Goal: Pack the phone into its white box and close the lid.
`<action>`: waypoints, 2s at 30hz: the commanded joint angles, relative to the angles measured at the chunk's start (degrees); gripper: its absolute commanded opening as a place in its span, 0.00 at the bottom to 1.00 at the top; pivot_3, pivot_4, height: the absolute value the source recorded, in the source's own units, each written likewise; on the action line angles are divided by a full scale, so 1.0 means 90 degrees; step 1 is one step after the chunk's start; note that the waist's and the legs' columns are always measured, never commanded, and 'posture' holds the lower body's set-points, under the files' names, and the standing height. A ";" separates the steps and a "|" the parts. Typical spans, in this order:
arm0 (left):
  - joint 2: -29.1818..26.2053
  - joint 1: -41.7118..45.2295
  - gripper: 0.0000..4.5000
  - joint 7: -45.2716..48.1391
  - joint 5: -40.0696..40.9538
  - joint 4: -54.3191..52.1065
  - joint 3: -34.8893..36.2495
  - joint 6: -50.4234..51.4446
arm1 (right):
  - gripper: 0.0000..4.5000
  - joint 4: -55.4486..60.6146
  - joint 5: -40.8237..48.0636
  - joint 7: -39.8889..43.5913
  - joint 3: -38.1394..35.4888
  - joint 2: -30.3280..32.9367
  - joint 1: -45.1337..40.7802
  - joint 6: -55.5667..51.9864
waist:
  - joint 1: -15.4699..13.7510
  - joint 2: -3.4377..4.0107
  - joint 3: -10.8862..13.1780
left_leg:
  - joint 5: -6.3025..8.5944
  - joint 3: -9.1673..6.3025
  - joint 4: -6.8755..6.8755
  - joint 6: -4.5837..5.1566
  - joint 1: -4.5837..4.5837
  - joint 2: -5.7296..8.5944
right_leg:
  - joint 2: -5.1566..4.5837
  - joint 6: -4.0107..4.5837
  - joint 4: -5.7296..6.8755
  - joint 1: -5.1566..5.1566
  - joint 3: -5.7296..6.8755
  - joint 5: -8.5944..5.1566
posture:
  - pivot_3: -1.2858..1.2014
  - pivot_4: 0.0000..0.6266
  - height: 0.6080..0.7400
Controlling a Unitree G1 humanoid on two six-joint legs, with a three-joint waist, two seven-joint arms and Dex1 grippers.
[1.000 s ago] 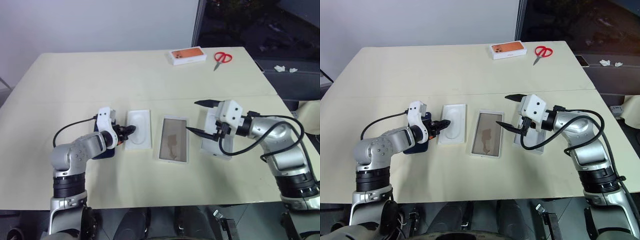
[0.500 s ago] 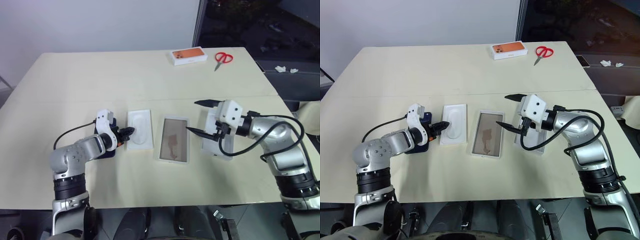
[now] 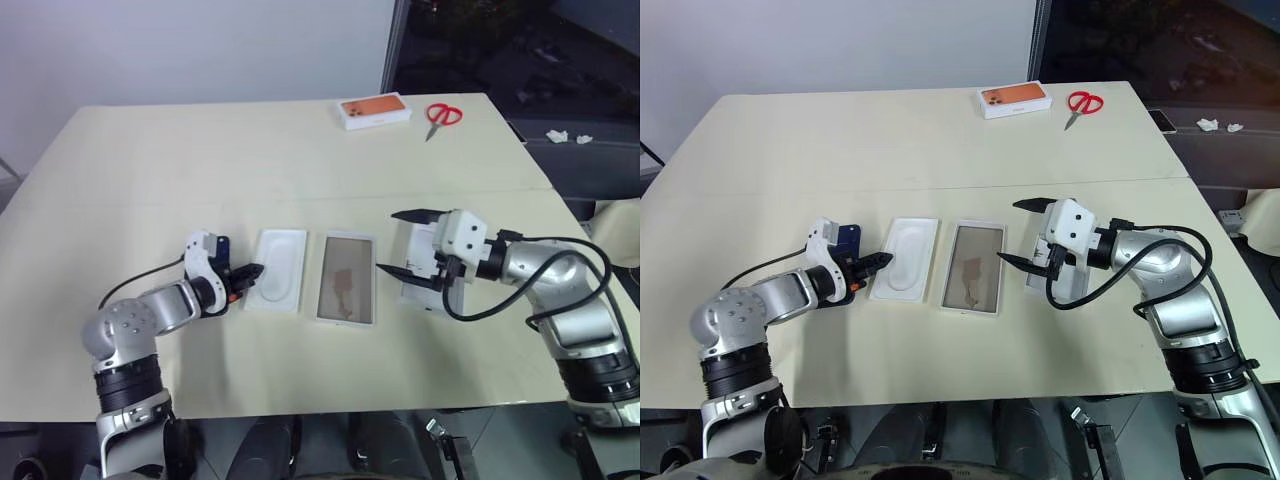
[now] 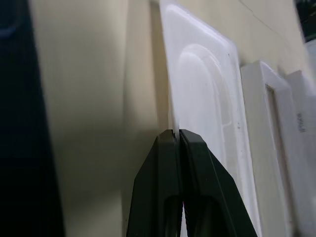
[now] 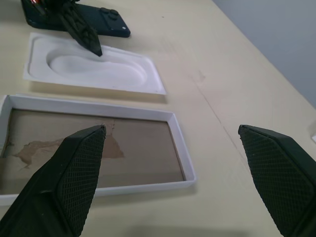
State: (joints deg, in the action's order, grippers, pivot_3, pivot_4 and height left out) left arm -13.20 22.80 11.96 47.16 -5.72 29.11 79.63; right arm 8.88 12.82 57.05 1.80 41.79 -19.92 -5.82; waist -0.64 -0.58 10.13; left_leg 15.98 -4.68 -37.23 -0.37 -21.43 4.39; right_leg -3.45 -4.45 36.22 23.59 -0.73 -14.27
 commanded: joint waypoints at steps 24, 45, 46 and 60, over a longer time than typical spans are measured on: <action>0.1436 0.0829 0.01 -0.0754 0.0036 -0.0634 -0.1137 0.0032 | 1.00 0.0256 0.0862 0.0615 -0.0374 0.0340 0.0580 -0.0464 | -0.0017 -0.0024 0.0014 | -0.0027 -0.0001 -0.0002 -0.0049 -0.0004 -0.0001 | 0.0003 -0.0015 -0.0010 -0.0006 0.0001 0.0008 | 0.52 0.24 1.00; 0.0330 0.0826 0.77 0.0243 0.0611 -0.0593 -0.0612 -0.0351 | 1.00 0.0386 0.0830 0.0078 -0.0163 -0.0234 0.0068 -0.0738 | 0.0012 -0.0025 0.0015 | -0.0027 -0.0001 0.0000 -0.0049 -0.0003 -0.0002 | 0.0004 -0.0015 -0.0010 -0.0003 0.0001 0.0008 | 0.52 0.24 1.00; 0.0170 0.0721 0.77 0.0461 0.0574 -0.0662 -0.0658 -0.0563 | 1.00 0.0433 0.0806 -0.0032 -0.0111 -0.0341 -0.0017 -0.0835 | 0.0015 -0.0024 0.0015 | -0.0029 -0.0001 0.0002 -0.0051 -0.0004 -0.0002 | 0.0004 -0.0015 -0.0009 0.0000 0.0000 0.0008 | 0.52 0.24 1.00; -0.2177 -0.1099 0.78 0.4110 -0.0789 -0.1133 -0.1281 -0.4864 | 0.01 0.0324 -0.1306 -0.0998 0.1734 -0.0872 -0.0627 -0.1100 | -0.0007 -0.0021 0.0015 | -0.0015 0.0003 0.0012 -0.0026 -0.0014 -0.0002 | 0.0000 0.0001 -0.0015 0.0017 -0.0007 0.0012 | 0.52 0.24 1.00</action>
State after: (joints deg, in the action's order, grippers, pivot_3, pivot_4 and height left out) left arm -32.04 13.42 46.15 41.32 -15.03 17.16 40.13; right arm 10.89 2.93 48.17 16.44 33.35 -25.46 -16.05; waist -0.70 -0.78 10.27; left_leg 15.86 -4.65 -37.12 -0.59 -21.59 4.37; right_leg -3.45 -4.44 36.08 23.76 -0.80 -14.16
